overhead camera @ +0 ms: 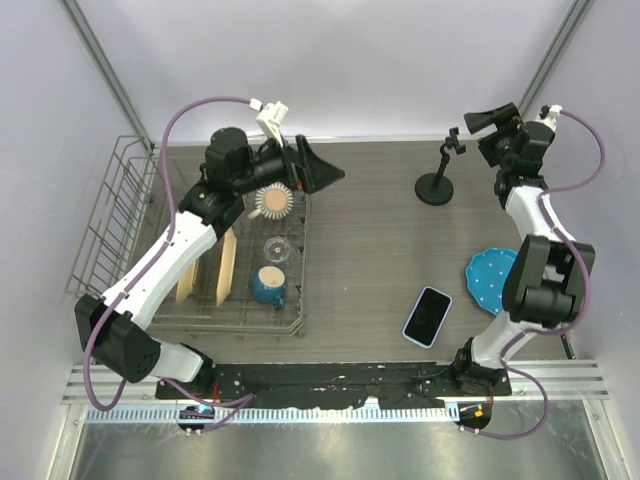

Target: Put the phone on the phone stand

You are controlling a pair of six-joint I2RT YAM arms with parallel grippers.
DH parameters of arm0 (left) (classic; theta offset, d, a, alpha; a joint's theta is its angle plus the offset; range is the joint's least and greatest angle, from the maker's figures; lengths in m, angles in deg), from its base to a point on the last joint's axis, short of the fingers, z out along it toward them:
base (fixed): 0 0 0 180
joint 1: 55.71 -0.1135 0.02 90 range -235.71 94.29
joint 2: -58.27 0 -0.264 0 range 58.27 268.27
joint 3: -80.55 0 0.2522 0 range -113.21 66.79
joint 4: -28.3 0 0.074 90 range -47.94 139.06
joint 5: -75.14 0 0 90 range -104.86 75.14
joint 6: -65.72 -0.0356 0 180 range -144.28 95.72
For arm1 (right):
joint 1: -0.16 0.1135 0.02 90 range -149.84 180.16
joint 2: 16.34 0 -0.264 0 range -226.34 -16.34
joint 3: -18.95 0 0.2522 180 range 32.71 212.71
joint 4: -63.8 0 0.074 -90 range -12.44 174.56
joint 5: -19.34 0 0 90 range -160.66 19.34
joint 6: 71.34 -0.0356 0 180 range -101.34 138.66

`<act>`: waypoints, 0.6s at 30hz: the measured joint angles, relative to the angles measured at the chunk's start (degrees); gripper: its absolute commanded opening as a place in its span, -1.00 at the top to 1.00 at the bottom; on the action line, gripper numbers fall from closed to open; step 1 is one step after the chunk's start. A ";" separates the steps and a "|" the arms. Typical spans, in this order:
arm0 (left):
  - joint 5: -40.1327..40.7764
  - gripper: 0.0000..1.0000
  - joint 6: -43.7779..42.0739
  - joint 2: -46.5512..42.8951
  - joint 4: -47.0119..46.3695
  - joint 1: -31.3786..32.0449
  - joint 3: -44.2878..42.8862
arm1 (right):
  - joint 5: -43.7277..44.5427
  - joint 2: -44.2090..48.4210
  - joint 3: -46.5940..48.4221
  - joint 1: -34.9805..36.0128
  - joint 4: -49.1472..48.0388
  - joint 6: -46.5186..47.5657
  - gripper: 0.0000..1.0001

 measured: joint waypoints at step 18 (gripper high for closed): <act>7.91 -0.97 -15.06 -3.74 11.52 10.10 5.42 | -20.06 -18.23 10.25 -1.16 -4.50 -1.77 -0.01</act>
